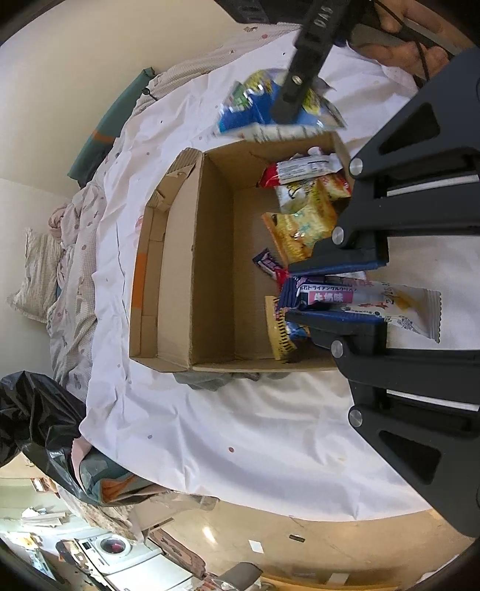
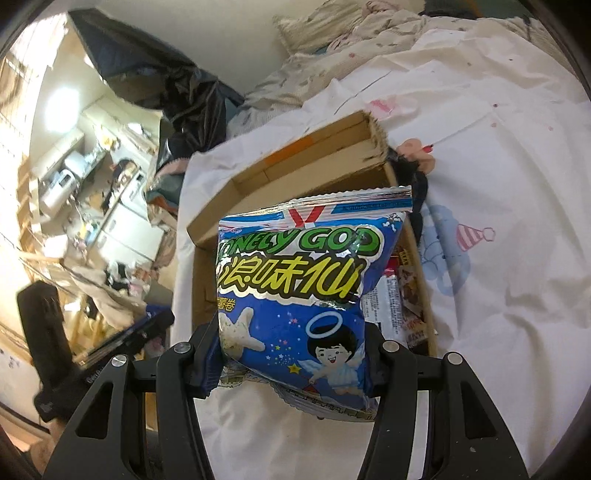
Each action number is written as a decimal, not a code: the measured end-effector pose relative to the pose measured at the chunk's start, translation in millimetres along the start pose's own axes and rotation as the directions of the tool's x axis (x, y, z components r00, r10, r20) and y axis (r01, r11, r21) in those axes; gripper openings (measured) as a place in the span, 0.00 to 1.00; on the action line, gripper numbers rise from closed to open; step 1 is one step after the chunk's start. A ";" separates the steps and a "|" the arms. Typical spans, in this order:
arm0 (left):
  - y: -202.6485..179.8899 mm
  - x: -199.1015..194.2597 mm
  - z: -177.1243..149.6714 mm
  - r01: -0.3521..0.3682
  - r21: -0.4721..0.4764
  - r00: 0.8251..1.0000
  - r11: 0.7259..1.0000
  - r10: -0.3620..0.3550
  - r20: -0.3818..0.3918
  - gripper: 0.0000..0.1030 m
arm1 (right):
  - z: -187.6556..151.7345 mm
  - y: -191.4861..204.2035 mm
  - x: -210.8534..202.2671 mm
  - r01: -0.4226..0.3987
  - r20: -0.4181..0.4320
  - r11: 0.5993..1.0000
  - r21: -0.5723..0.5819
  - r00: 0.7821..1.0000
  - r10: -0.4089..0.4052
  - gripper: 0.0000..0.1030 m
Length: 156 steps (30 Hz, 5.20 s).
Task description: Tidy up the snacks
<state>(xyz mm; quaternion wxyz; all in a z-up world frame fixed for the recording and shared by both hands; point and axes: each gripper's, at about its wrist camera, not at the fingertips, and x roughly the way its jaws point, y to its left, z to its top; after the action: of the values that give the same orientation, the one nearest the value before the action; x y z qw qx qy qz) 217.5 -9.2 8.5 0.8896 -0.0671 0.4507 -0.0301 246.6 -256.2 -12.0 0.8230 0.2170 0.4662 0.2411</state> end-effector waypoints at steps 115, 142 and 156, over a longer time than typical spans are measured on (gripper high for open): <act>1.4 -83.9 -95.9 -0.101 -0.013 0.953 0.995 0.100 0.285 1.00 | -100.8 60.4 -52.9 0.429 0.352 0.875 -0.225 0.873 -0.337 1.00; 4.8 -82.4 -97.8 -0.100 -0.025 0.953 0.995 0.103 0.284 1.00 | -101.6 62.3 -52.5 0.430 0.350 0.875 -0.221 0.873 -0.341 1.00; 5.9 -82.1 -98.0 -0.100 -0.029 0.953 0.995 0.104 0.284 1.00 | -101.9 62.4 -52.4 0.432 0.351 0.874 -0.222 0.872 -0.342 1.00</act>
<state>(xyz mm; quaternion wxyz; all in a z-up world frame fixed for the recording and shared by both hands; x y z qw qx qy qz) 89.9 -3.1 15.9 0.9452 -0.0536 0.3209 0.0293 122.1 -224.9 11.1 0.9387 0.0275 0.3286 0.1000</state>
